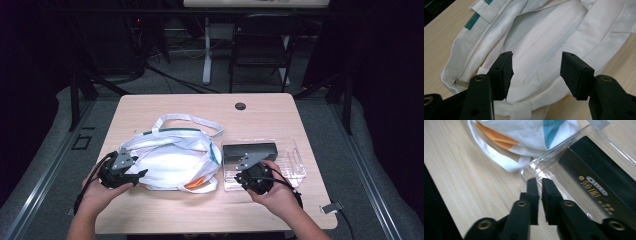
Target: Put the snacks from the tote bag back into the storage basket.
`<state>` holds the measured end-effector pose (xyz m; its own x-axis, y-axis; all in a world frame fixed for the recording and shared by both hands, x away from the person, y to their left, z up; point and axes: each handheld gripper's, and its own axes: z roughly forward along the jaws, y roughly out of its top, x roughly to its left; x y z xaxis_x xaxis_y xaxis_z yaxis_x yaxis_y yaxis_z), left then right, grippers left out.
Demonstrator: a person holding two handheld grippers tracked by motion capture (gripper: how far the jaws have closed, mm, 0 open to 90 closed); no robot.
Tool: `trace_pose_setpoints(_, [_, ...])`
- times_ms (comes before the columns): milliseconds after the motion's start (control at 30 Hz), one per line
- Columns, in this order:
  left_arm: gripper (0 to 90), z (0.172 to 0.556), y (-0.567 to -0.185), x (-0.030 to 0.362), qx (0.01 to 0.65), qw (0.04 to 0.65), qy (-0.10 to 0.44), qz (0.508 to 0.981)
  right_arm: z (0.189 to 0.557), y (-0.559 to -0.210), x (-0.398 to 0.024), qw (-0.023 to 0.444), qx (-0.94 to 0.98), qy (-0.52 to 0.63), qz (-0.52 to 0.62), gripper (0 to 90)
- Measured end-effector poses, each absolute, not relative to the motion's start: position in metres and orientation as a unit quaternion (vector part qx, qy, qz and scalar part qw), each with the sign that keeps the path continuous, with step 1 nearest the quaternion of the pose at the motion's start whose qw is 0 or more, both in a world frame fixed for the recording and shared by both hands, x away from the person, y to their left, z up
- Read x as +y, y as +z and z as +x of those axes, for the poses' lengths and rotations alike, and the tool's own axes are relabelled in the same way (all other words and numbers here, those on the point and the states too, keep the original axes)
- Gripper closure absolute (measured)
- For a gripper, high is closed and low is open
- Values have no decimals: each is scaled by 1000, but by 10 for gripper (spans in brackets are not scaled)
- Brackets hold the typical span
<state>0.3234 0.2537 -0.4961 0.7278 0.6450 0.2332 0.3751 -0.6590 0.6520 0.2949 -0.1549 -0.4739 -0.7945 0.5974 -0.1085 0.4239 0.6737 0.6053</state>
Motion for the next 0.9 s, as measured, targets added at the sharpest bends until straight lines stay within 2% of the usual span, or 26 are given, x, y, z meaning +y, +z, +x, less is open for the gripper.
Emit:
trace_pose_setpoints(133, [438,324,-496,254,288,293,226,883,286,-478,-152,153,898,303,281,900])
trace_pose_setpoints(600, [437,323,-496,254,289,294,228,882,270,-506,-146,121,896,323,280,900])
trace_pose_setpoints(900, [437,324,-496,254,289,294,228,882,267,-521,-146,129,898,318,276,900])
